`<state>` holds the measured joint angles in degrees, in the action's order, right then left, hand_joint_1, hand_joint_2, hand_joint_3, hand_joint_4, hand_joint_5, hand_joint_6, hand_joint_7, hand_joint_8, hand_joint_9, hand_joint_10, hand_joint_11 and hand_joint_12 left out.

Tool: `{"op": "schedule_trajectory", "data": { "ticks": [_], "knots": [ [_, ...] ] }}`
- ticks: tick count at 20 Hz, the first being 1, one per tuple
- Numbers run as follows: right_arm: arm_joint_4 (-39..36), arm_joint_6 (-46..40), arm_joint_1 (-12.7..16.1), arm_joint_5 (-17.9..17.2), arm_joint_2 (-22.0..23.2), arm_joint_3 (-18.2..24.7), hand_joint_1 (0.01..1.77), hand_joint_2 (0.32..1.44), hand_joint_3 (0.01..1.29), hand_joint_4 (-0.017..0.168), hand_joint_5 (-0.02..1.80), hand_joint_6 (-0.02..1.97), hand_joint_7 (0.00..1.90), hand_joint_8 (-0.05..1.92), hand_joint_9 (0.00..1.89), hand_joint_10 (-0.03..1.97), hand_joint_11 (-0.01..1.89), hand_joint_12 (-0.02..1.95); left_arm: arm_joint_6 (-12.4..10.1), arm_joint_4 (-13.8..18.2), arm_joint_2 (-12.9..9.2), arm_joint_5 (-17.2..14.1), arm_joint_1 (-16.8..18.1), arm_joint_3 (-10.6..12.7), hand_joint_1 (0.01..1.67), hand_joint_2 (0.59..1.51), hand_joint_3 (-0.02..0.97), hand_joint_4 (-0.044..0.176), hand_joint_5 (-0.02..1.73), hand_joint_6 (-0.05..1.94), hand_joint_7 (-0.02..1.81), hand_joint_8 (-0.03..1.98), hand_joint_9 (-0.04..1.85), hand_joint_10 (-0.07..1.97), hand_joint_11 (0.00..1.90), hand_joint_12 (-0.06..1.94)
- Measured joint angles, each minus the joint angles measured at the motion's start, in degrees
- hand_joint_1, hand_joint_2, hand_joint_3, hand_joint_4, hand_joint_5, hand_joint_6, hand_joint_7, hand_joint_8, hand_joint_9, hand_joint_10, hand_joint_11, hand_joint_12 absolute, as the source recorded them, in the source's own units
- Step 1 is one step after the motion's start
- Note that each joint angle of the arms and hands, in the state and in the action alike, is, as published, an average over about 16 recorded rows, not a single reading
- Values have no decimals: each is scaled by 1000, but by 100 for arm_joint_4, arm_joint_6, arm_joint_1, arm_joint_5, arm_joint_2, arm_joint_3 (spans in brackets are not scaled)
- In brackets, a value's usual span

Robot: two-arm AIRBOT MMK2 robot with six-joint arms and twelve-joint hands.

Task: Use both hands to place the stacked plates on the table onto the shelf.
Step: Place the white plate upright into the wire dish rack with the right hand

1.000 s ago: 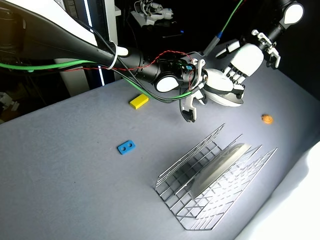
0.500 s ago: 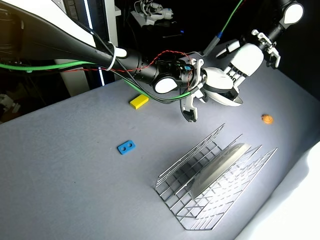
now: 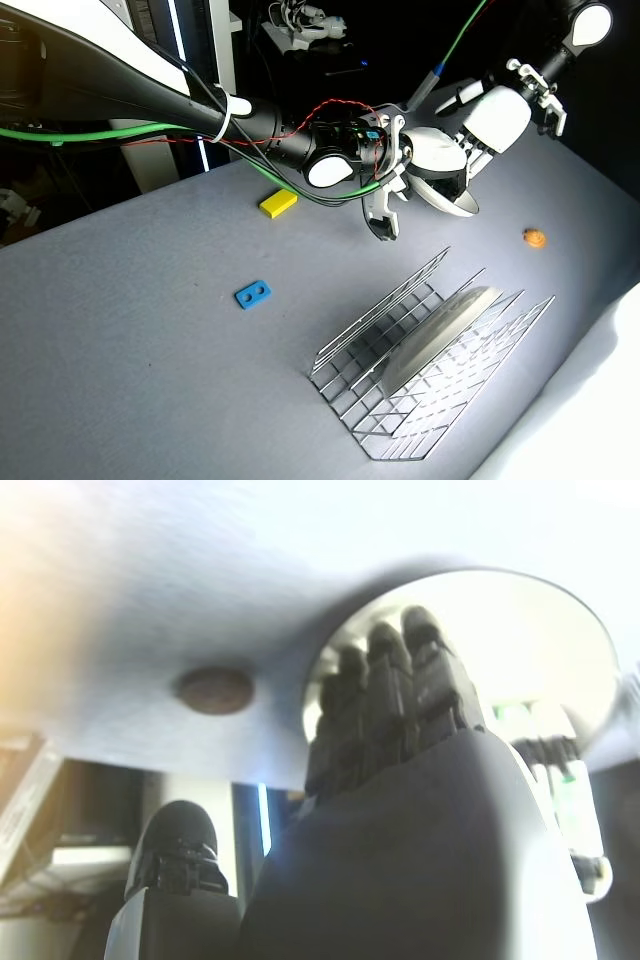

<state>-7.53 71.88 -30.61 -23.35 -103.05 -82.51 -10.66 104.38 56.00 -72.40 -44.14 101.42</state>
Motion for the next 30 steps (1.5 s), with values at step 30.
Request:
{"op": "schedule_trajectory", "data": {
  "ticks": [30],
  "knots": [
    [-2602,-4084,1421,826,3424,3084,1357,949,11,0,927,955,1083,729,1094,932,927,893,-111,-321,-225,453,1618,-18,20,1173,17,3,195,20,197,0,165,5,15,347]
  ]
}}
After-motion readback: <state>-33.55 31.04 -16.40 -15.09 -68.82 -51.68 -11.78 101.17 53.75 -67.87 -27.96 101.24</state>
